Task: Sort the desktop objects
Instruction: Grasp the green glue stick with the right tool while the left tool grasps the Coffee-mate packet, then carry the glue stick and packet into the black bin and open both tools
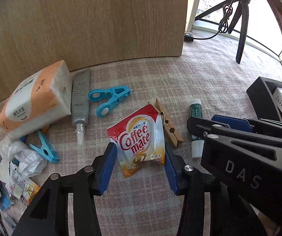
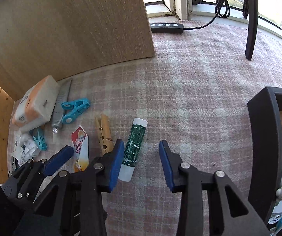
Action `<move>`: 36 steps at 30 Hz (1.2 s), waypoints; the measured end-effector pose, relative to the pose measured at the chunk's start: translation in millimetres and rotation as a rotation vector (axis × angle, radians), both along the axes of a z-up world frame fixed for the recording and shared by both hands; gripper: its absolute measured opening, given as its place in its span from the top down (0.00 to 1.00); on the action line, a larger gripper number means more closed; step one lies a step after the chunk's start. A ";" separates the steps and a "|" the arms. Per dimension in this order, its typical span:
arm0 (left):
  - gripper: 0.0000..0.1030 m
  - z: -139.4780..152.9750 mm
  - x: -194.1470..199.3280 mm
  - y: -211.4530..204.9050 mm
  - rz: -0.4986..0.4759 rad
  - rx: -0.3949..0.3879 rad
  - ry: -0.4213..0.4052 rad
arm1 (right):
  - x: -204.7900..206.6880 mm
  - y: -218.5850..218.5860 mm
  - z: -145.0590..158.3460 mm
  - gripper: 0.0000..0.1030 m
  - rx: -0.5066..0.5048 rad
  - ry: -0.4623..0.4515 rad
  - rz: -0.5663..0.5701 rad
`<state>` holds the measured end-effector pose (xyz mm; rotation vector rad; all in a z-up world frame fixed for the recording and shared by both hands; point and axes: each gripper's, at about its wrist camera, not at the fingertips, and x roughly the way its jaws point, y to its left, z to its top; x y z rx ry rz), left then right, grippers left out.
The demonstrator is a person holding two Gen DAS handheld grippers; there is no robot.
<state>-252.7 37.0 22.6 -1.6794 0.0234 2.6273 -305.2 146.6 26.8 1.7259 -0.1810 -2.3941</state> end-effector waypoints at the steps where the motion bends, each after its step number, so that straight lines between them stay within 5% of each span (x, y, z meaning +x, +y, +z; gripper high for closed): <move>1: 0.67 0.5 -0.4 -0.8 0.002 -0.004 0.005 | -0.5 -1.7 -0.2 0.76 0.013 0.001 0.005; 3: 0.78 1.7 -0.7 -2.7 0.012 -0.021 0.015 | -1.3 -4.0 -2.1 0.84 0.021 -0.004 0.015; 7: 0.87 -0.4 -1.4 -11.9 0.034 -0.015 0.013 | 1.1 -0.9 -3.2 0.85 0.014 -0.004 0.018; 24: 0.88 41.0 33.0 -38.4 0.079 0.114 0.049 | 41.9 31.3 24.2 0.85 -0.051 0.053 0.002; 36: 0.88 83.8 46.2 22.4 -0.041 0.177 0.096 | 73.9 79.0 75.0 0.85 -0.047 0.123 -0.047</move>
